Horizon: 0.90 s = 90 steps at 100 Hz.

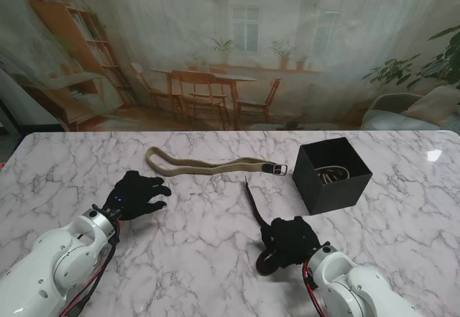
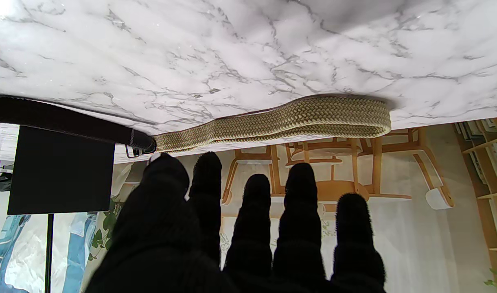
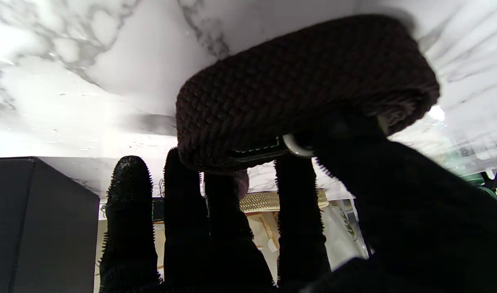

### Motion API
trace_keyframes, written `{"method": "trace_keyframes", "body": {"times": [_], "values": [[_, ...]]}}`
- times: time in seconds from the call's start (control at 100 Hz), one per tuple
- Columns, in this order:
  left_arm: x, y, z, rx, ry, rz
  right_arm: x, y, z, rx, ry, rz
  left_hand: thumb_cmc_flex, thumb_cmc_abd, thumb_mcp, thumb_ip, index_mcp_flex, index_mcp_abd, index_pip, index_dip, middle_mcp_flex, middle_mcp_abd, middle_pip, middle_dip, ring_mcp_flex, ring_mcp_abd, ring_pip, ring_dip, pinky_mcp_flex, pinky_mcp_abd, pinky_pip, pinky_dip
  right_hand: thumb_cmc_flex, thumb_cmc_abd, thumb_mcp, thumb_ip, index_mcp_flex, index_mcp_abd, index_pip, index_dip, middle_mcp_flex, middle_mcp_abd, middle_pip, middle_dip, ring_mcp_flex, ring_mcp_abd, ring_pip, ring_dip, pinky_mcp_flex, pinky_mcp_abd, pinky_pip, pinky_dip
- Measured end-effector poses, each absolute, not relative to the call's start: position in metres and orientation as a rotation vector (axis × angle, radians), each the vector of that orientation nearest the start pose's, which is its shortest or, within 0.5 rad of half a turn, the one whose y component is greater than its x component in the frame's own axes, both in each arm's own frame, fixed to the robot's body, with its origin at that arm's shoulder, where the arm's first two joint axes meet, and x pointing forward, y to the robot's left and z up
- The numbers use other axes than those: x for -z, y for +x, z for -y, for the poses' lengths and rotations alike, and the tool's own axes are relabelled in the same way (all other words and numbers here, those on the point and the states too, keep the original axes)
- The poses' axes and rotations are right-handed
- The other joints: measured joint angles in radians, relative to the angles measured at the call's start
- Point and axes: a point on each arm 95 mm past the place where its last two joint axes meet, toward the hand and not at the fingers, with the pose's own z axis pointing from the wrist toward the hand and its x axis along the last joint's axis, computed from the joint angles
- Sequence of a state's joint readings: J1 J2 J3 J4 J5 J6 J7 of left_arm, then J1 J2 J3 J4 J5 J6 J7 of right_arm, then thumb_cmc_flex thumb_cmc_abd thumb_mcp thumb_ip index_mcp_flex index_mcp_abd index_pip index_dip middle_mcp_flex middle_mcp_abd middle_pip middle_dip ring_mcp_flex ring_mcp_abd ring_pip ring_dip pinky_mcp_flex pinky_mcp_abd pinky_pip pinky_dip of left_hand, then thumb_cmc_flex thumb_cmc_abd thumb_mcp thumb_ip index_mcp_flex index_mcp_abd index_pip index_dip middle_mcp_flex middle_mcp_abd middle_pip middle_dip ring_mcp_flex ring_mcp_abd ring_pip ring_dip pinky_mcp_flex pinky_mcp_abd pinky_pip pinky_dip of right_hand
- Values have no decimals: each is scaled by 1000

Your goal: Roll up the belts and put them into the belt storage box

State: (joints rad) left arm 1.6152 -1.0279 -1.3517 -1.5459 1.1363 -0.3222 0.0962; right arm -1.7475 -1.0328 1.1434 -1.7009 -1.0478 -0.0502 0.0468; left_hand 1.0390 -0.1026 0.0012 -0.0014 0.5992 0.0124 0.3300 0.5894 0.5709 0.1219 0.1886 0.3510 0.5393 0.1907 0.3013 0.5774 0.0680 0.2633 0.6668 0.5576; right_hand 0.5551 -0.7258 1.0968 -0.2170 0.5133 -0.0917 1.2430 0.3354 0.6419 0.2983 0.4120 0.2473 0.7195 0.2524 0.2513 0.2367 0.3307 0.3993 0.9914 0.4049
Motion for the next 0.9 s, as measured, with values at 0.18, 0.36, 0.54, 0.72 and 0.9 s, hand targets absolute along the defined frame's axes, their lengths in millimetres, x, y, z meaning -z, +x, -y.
{"method": "trace_keyframes", "body": {"times": [0.18,0.36,0.54,0.72,0.9], "values": [[329,392,-54,1486,-951,-1672,375,325,-27,-1442,1221,-1779,0,0,0,0,0,0,0,0,0,0,0,0,-12,0,0,0,0,0,0,0,0,2,-41,0,-9,0,89,59,166,-78,156,142,114,-40,-4,29,67,0,31,-55],[329,392,-54,1487,-952,-1672,379,326,-27,-1474,1231,-1762,0,0,0,0,0,0,0,0,-6,0,0,0,-12,0,0,0,0,0,0,0,15,23,-57,-15,-85,-33,50,222,190,-87,319,198,164,-82,15,56,101,-15,63,-82],[329,392,-54,1487,-952,-1673,382,327,-27,-1507,1225,-1743,0,0,0,0,0,0,0,0,-12,7,-4,0,-12,0,0,0,0,0,-1,0,28,34,-91,-19,-133,-18,-315,216,233,-96,422,200,233,-92,44,96,142,-16,91,-83],[329,392,-54,1487,-952,-1673,385,327,-27,-1528,1214,-1720,0,0,0,0,0,0,0,0,-12,7,-4,0,-12,0,0,0,-1,0,-1,0,29,44,-104,-19,-220,84,-574,-1,280,-112,457,230,306,-102,116,170,188,-22,114,-53],[329,392,-54,1488,-952,-1672,386,329,-28,-1523,1192,-1727,0,0,0,0,0,0,0,0,-12,7,-4,0,-12,0,0,0,-1,0,-12,0,27,45,-104,-19,-236,191,-572,-98,283,-120,492,263,347,-107,170,238,202,-27,124,-29]]}}
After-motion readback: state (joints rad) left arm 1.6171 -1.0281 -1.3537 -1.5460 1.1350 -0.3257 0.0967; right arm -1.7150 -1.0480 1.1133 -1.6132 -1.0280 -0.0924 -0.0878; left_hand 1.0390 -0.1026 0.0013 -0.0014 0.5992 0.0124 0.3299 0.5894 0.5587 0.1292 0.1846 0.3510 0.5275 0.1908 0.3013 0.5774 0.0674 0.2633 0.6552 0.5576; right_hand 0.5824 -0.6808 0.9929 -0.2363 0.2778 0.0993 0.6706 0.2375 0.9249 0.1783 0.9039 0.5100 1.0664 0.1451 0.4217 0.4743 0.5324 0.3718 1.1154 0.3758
